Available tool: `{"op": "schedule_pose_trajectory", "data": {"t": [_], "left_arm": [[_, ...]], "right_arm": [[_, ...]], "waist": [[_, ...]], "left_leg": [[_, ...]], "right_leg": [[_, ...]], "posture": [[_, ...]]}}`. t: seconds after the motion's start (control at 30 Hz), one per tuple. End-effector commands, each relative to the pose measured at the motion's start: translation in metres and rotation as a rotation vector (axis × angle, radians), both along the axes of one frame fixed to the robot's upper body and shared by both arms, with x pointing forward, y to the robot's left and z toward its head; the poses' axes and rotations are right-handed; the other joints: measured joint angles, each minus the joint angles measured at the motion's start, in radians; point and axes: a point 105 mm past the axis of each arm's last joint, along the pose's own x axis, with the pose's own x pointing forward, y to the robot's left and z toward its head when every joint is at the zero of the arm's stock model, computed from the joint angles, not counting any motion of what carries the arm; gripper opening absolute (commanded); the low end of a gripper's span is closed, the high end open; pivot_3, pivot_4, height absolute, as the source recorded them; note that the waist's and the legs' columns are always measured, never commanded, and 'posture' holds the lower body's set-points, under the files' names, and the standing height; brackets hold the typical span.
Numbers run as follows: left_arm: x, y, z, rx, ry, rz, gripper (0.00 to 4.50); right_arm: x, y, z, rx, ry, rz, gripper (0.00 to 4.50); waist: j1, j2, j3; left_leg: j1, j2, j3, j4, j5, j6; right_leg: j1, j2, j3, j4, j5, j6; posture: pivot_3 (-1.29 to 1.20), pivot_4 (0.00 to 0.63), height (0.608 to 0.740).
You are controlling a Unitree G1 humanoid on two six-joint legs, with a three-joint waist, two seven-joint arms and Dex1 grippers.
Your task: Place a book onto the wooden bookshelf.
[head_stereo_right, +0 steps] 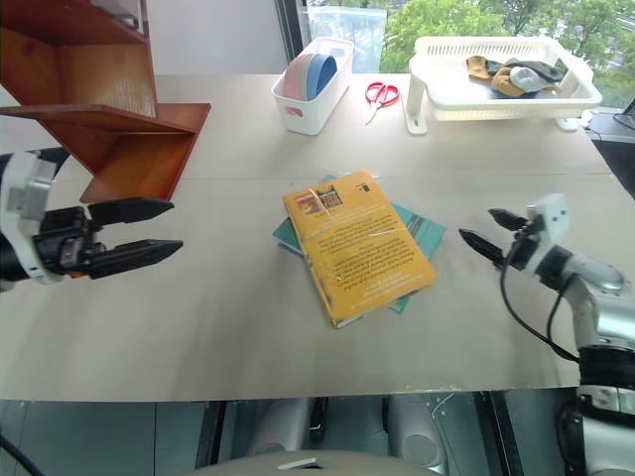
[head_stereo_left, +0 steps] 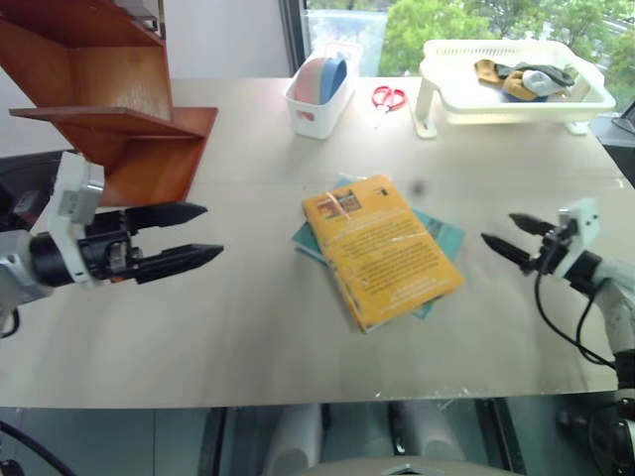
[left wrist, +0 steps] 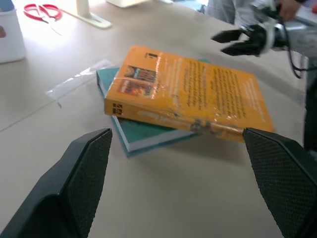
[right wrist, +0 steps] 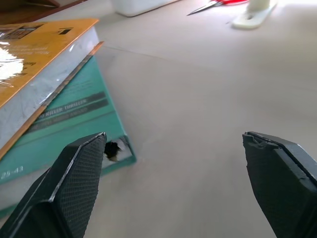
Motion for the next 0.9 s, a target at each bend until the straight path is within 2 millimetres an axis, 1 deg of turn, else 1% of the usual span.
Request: {"op": "schedule_pose_trajectory", "data": {"t": [0.03,0.1,0.17,0.27,0.37,0.47,0.6,0.73,0.8,0.9], "left_arm": [[-0.004,0.01,0.011,0.038,-0.023,0.006,4.43],[-0.003,0.011,0.009,0.053,-0.026,0.013,4.43],[-0.005,0.009,0.007,0.048,-0.016,-0.002,4.43],[-0.006,0.005,0.006,0.039,-0.021,-0.01,4.43],[-0.008,0.006,0.004,0.04,-0.02,-0.004,4.43],[-0.009,0.006,0.002,0.044,-0.016,0.001,4.43],[-0.009,0.007,0.002,0.046,-0.014,0.002,4.43],[-0.01,0.007,0.002,0.047,-0.014,0.004,4.43],[-0.01,0.007,0.0,0.047,-0.011,0.005,4.43],[-0.009,0.007,-0.002,0.047,-0.007,0.006,4.43]], "right_arm": [[0.011,0.011,0.009,0.028,-0.028,0.025,4.5],[0.016,0.021,0.005,0.052,-0.009,0.05,4.5],[0.018,0.03,-0.002,0.031,0.007,0.085,4.5],[0.014,0.045,-0.014,0.003,0.03,0.162,4.5],[0.011,0.055,-0.022,0.008,0.054,0.221,4.5],[0.0,0.069,-0.029,0.0,0.076,0.333,4.5],[-0.017,0.089,-0.031,-0.007,0.094,0.456,4.5],[-0.024,0.093,-0.028,-0.004,0.1,0.478,4.5],[-0.027,0.092,-0.027,-0.022,0.093,0.476,4.5],[-0.024,0.086,-0.023,-0.046,0.071,0.443,4.5]], "waist": [[0.0,0.0,0.0],[0.0,0.0,0.0],[0.001,0.0,0.0],[0.0,-0.001,0.0],[-0.003,-0.001,0.0],[-0.004,-0.002,0.0],[-0.002,-0.002,-0.001],[-0.003,-0.003,-0.001],[-0.002,-0.003,-0.001],[-0.001,-0.003,-0.001]], "left_leg": [[0.0,0.0,0.0,-0.001,0.0,0.0],[0.0,0.0,0.001,-0.002,0.0,0.0],[-0.001,0.0,0.001,-0.004,0.0,0.0],[-0.001,0.0,0.002,-0.005,0.0,0.0],[-0.001,0.001,0.002,-0.006,0.0,0.0],[0.0,0.001,0.003,-0.006,0.0,0.0],[0.0,0.001,0.003,-0.006,0.0,0.0],[0.0,0.001,0.003,-0.006,0.0,0.0],[0.0,0.001,0.003,-0.006,0.0,0.0],[0.0,0.001,0.003,-0.006,0.0,0.0]], "right_leg": [[-0.001,0.0,0.0,0.0,0.0,0.0],[-0.002,0.0,0.001,0.0,0.0,0.0],[-0.003,0.0,0.001,0.0,0.0,0.0],[-0.004,0.0,0.002,-0.001,0.0,0.0],[-0.004,0.0,0.002,-0.001,0.0,0.0],[-0.004,0.0,0.002,-0.001,0.0,0.0],[-0.004,0.001,0.002,0.0,0.0,0.0],[-0.004,0.0,0.002,-0.001,0.0,0.0],[-0.004,0.0,0.002,-0.001,0.0,0.0],[-0.004,0.0,0.002,-0.001,0.0,0.0]], "posture": [[0.0,0.15,0.74],[0.0,0.15,0.74],[0.0,0.15,0.74],[0.0,0.15,0.74],[0.0,0.15,0.74],[0.0,0.15,0.74],[0.0,0.15,0.74],[0.0,0.15,0.74],[0.0,0.15,0.74],[0.0,0.15,0.74]]}}
